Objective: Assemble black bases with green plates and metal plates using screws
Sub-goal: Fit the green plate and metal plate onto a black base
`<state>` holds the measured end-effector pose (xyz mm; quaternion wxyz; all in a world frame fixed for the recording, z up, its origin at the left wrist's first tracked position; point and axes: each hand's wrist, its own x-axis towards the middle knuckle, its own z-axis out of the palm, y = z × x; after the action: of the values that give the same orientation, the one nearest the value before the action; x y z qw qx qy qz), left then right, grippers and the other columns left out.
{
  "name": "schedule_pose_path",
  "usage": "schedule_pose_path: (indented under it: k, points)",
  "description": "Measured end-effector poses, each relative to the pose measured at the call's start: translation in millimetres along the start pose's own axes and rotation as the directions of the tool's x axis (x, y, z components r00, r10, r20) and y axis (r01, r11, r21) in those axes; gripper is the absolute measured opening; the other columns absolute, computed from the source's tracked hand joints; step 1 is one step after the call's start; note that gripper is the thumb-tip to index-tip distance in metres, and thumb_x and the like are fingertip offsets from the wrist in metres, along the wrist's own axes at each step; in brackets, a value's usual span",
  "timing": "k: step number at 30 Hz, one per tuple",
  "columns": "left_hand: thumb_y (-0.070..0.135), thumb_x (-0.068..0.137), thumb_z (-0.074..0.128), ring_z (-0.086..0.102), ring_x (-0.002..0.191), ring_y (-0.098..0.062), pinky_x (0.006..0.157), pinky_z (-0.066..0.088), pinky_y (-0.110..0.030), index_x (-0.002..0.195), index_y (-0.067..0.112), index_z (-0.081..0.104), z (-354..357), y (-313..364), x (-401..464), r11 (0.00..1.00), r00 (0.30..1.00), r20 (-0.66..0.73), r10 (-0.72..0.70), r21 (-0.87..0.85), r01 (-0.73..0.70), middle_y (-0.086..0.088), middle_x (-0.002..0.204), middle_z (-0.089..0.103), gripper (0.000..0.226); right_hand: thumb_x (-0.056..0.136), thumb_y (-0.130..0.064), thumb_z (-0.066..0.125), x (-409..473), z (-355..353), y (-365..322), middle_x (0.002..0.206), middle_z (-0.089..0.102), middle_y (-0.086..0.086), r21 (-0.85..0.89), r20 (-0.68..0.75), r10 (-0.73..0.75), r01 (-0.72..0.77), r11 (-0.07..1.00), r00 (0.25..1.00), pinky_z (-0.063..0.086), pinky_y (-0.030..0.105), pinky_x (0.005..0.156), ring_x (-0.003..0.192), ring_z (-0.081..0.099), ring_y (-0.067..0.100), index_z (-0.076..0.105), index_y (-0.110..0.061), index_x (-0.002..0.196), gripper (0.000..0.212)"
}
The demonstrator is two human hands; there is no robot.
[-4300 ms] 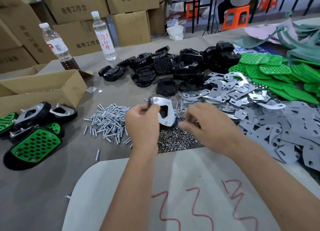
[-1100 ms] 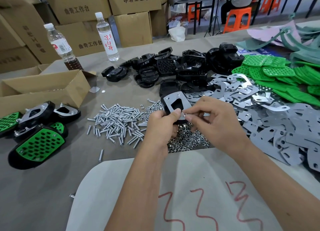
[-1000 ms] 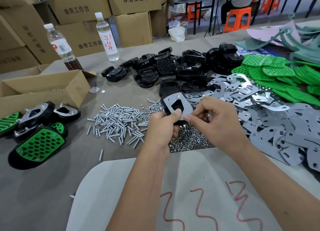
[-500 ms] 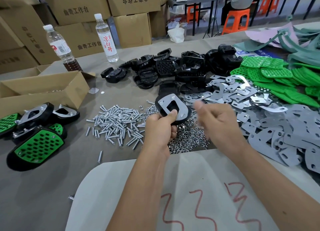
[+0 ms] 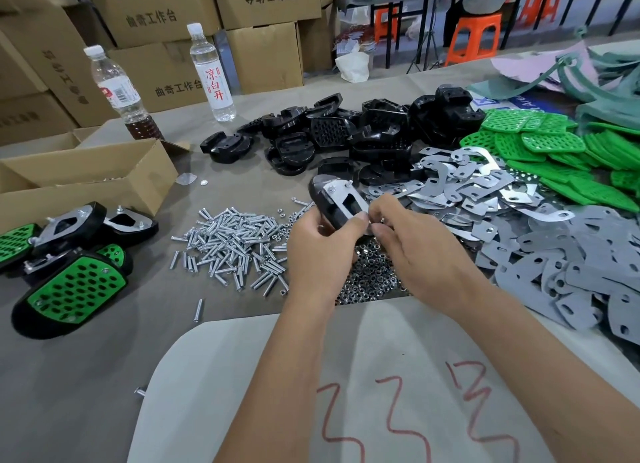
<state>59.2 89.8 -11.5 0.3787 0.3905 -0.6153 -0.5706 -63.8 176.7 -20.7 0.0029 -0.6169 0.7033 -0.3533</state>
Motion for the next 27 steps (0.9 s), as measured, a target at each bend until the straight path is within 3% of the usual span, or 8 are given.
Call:
schedule_pose_path:
  k: [4,8,11,13,17,22,27]
  points:
    - [0.046,0.079,0.074,0.059,0.048,-0.015,0.05,0.048,-0.031,0.079,0.009,0.058,3.4,1.5,-1.7,1.0,1.0,0.011,0.02,0.019,-0.02,-0.014,0.076,0.073,0.04,0.106,-0.038,0.037,1.6,-1.7,0.1,0.057,0.041,-0.005,-0.042,-0.087,0.011,-0.014,0.999,0.996,0.035,0.042,0.052,0.054,0.042,0.024,0.044,-0.016,0.086,0.031]
    - [0.031,0.094,0.07,0.063,0.046,-0.019,0.05,0.05,-0.031,0.074,0.012,0.05,8.5,-2.2,-0.5,1.0,0.999,-0.028,-0.026,0.004,0.026,-0.009,0.067,0.071,0.034,0.104,-0.049,0.038,1.1,-2.3,-1.3,0.052,0.043,-0.003,-0.023,-0.094,0.033,-0.035,0.999,0.995,0.029,0.039,0.052,0.05,0.041,0.02,0.046,-0.017,0.072,0.046]
    - [0.027,0.096,0.069,0.065,0.047,-0.02,0.053,0.053,-0.033,0.072,0.011,0.05,6.3,-3.7,1.4,0.999,0.996,-0.086,-0.021,0.03,0.024,-0.007,0.061,0.068,0.035,0.107,-0.043,0.037,-0.6,-1.5,0.6,0.056,0.045,-0.006,-0.02,-0.015,0.027,-0.027,0.999,1.0,0.028,0.039,0.053,0.054,0.044,0.014,0.043,-0.022,0.089,0.028]
    - [0.027,0.096,0.069,0.065,0.047,-0.021,0.053,0.054,-0.034,0.073,0.01,0.052,4.1,-3.9,2.1,0.999,0.996,-0.087,0.002,0.043,0.002,-0.007,0.061,0.069,0.033,0.107,-0.034,0.039,-0.2,-0.3,1.1,0.059,0.043,-0.008,-0.03,0.022,0.005,-0.004,1.0,1.0,0.031,0.04,0.055,0.057,0.043,0.019,0.039,-0.023,0.09,0.02]
    - [0.027,0.096,0.069,0.065,0.046,-0.022,0.05,0.051,-0.031,0.073,0.01,0.054,5.8,-4.5,0.8,0.998,0.998,-0.07,0.0,0.069,0.004,-0.006,0.058,0.069,0.032,0.106,-0.041,0.041,1.5,-0.5,1.5,0.056,0.042,-0.005,-0.044,-0.02,0.031,-0.032,0.999,0.999,0.034,0.041,0.055,0.057,0.044,0.023,0.037,-0.027,0.074,0.035]
    - [0.025,0.096,0.069,0.066,0.046,-0.025,0.048,0.049,-0.03,0.077,0.006,0.056,3.8,-5.5,2.4,0.999,0.997,-0.079,-0.003,0.035,0.006,-0.019,0.071,0.073,0.03,0.108,-0.027,0.047,-0.4,-1.4,6.3,0.055,0.042,-0.007,0.02,0.008,-0.01,0.01,1.0,1.0,0.035,0.041,0.053,0.055,0.042,0.018,0.04,-0.026,0.087,0.022]
    - [0.027,0.095,0.07,0.064,0.045,-0.025,0.049,0.049,-0.031,0.073,0.008,0.054,5.6,-7.0,2.2,1.0,0.997,-0.082,-0.01,0.027,0.012,-0.014,0.064,0.07,0.033,0.106,-0.038,0.042,0.7,-0.4,4.1,0.056,0.045,-0.005,-0.02,-0.009,0.013,-0.013,1.0,1.0,0.037,0.043,0.054,0.054,0.045,0.019,0.041,-0.023,0.088,0.024]
